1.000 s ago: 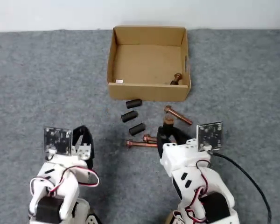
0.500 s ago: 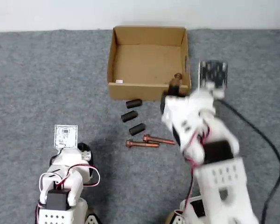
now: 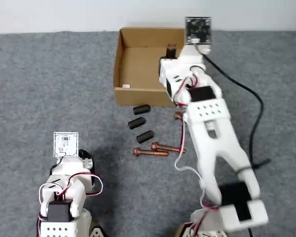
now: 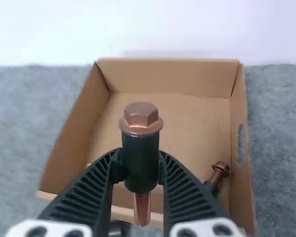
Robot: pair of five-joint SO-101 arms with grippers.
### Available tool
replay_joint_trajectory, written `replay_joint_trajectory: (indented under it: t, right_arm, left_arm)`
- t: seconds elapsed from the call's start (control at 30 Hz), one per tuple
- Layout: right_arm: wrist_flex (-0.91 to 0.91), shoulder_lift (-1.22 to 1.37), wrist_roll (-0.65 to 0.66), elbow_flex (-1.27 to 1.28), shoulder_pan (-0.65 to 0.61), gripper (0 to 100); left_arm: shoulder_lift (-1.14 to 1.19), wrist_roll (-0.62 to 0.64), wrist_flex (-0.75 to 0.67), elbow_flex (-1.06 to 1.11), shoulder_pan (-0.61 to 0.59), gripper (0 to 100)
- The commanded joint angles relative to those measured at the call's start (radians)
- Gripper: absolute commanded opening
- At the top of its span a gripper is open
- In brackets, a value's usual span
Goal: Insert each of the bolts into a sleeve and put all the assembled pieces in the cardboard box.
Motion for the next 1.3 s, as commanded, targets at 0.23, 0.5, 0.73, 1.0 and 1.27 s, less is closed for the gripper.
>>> replay_joint_trajectory:
  t: [0.23, 0.5, 0.73, 1.0, 1.27]
  right_arm:
    - [-0.061, 0.404, 0.035, -0.287, 0.021, 0.9]
    - [0.085, 0.679, 0.149, -0.52, 0.024, 2.8]
    - [0.265, 0.779, 0.143, -0.721, 0.025, 15.5]
    - [0.401, 0.779, 0.147, -0.842, 0.019, 15.4]
    - [0.728, 0.779, 0.146, -1.073, 0.019, 15.4]
  left_arm:
    - [-0.008, -0.003, -0.06, -0.004, -0.006, 0]
    - [-0.008, -0.003, -0.061, -0.004, -0.006, 0]
    - [-0.008, -0.003, -0.061, -0.004, -0.006, 0]
    - [-0.008, -0.003, -0.061, -0.004, -0.006, 0]
    - [-0.008, -0.003, -0.061, -0.004, -0.006, 0]
